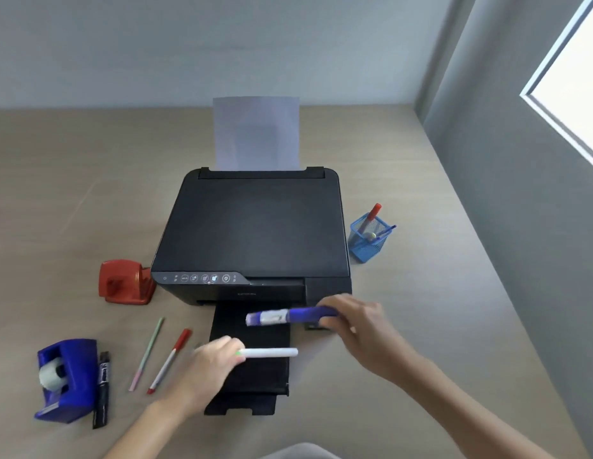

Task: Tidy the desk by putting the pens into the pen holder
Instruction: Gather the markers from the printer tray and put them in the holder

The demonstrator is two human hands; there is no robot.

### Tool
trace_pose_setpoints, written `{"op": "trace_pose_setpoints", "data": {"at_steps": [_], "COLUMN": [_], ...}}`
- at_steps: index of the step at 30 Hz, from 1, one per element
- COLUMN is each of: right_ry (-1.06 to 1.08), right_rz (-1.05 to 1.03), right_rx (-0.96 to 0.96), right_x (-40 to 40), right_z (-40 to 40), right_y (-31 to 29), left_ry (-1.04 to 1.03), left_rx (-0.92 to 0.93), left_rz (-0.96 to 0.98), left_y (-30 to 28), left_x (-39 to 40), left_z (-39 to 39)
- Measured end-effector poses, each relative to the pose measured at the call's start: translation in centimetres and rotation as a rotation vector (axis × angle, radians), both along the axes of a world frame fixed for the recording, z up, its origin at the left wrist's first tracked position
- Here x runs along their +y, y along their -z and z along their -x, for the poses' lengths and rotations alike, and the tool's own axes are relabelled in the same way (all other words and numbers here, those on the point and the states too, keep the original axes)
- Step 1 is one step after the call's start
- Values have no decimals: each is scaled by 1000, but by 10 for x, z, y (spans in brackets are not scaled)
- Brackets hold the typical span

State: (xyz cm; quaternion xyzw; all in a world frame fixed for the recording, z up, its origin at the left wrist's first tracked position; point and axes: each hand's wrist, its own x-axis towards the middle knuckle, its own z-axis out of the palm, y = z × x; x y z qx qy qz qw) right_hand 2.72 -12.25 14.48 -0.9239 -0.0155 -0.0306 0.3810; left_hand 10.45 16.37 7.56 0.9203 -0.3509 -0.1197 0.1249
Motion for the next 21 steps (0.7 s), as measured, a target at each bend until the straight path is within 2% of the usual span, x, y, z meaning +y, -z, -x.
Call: {"op": "trace_pose_setpoints", "data": {"at_steps": [2,5,7,9,11,15,21], "right_ry": [160,430,566,630,617,522,424], "right_rz": [-29,-11,45,93,151,235,265], "right_rx": [-130,-198,-166,-93,-36,156,315], "right_x": [-41,-106,-147,-173,-186,-193,-185], "right_z": [0,-19,-39,-61,-82,-113,-139], "right_y": [-21,-24,-13,3,17,37,47], "left_ry": [-73,-78,-61,-61,-36,38,175], "left_rx": [-7,-159,-244,-236,-200,-308,-328], "left_rz": [158,353,386,360,260,-72,-439], "left_y": [-44,-101,-119,-124,-117,-85,-44], "left_x": [-13,-53,-100,-155,-214,-309,-358], "left_z": [-8,-35,-58,-81,-100,-132,-139]}}
